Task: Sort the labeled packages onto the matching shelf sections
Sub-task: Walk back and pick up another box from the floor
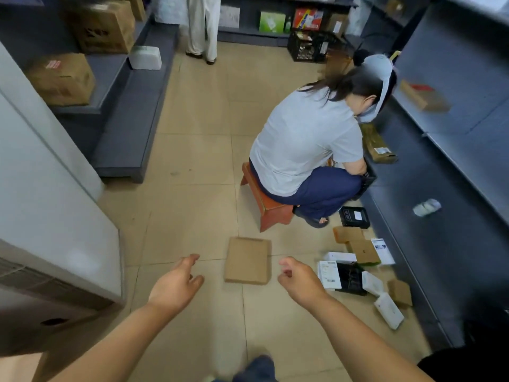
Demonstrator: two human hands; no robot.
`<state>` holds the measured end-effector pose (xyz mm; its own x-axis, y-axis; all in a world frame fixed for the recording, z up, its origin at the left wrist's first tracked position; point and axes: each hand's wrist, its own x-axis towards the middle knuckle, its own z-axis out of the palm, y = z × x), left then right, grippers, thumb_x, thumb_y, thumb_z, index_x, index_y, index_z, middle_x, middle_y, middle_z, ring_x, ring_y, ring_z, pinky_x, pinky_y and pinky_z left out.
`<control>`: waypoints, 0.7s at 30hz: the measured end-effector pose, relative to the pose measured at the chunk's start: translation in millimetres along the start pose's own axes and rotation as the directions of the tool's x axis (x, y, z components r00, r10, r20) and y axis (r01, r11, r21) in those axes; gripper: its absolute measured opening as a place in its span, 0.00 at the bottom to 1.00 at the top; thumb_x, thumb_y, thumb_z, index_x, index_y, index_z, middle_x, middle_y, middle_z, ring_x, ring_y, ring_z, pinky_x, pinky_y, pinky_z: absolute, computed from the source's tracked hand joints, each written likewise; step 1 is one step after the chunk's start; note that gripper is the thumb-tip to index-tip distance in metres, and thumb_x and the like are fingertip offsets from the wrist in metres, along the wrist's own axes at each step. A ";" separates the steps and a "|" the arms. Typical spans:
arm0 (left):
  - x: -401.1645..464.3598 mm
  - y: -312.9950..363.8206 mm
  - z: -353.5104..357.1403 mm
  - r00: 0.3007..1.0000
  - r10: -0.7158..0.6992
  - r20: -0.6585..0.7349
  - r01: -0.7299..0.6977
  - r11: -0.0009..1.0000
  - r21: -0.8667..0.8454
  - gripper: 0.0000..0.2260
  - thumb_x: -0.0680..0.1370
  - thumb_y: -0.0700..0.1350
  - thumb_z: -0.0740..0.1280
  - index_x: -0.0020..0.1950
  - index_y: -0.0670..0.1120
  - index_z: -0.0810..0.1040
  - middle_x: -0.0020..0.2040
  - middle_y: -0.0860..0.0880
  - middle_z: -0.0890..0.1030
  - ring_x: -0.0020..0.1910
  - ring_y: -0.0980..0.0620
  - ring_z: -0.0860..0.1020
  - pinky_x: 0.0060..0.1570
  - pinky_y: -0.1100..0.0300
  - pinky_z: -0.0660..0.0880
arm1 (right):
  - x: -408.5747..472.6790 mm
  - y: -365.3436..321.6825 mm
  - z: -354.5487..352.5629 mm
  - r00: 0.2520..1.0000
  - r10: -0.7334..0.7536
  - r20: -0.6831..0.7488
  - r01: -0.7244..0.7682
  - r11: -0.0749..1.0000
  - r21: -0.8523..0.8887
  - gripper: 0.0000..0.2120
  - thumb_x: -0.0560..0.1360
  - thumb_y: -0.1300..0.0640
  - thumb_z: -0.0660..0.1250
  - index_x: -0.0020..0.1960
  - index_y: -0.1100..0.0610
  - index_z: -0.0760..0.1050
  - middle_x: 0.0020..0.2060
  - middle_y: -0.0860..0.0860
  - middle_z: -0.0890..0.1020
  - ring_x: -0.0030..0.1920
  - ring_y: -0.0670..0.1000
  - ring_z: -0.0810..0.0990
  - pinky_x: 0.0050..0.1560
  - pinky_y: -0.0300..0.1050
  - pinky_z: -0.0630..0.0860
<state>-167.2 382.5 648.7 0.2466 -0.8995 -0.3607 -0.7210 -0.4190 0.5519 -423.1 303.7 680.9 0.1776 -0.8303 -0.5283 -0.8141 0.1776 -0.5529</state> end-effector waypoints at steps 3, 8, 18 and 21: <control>39.0 8.6 7.9 1.000 -0.004 0.015 0.003 1.000 0.006 0.25 0.77 0.49 0.61 0.73 0.49 0.59 0.71 0.47 0.68 0.60 0.49 0.76 0.54 0.57 0.72 | 42.3 0.6 -7.3 1.000 0.026 0.012 -0.026 1.000 -0.010 0.16 0.74 0.59 0.62 0.61 0.59 0.72 0.56 0.56 0.79 0.56 0.55 0.77 0.57 0.49 0.75; 112.3 11.6 32.5 0.999 -0.052 -0.012 0.052 0.999 -0.006 0.27 0.76 0.48 0.62 0.73 0.48 0.57 0.72 0.48 0.63 0.63 0.47 0.74 0.55 0.51 0.74 | 124.2 5.2 -14.0 0.998 0.012 0.067 -0.008 0.998 -0.055 0.19 0.76 0.57 0.60 0.67 0.54 0.69 0.63 0.53 0.76 0.60 0.53 0.76 0.58 0.45 0.72; 272.7 -53.6 155.0 0.985 -0.131 0.114 0.142 0.985 -0.097 0.27 0.76 0.45 0.63 0.73 0.49 0.59 0.72 0.44 0.60 0.66 0.45 0.69 0.66 0.50 0.68 | 314.9 68.7 67.4 0.986 0.126 0.105 -0.111 0.984 -0.138 0.18 0.76 0.57 0.61 0.65 0.54 0.71 0.61 0.53 0.78 0.59 0.54 0.76 0.58 0.44 0.71; 320.4 -88.5 207.5 0.977 -0.156 0.145 0.171 0.980 -0.099 0.27 0.76 0.47 0.64 0.74 0.51 0.59 0.72 0.43 0.60 0.65 0.44 0.71 0.64 0.51 0.69 | 375.2 103.5 117.0 0.980 0.160 0.116 -0.141 0.978 -0.156 0.22 0.75 0.57 0.61 0.69 0.55 0.66 0.64 0.54 0.75 0.62 0.55 0.75 0.58 0.43 0.70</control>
<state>-158.8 157.1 328.3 0.2596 -0.7957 -0.5472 -0.6002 -0.5768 0.5541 -376.0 72.4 350.2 0.1083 -0.7241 -0.6811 -0.9072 0.2081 -0.3655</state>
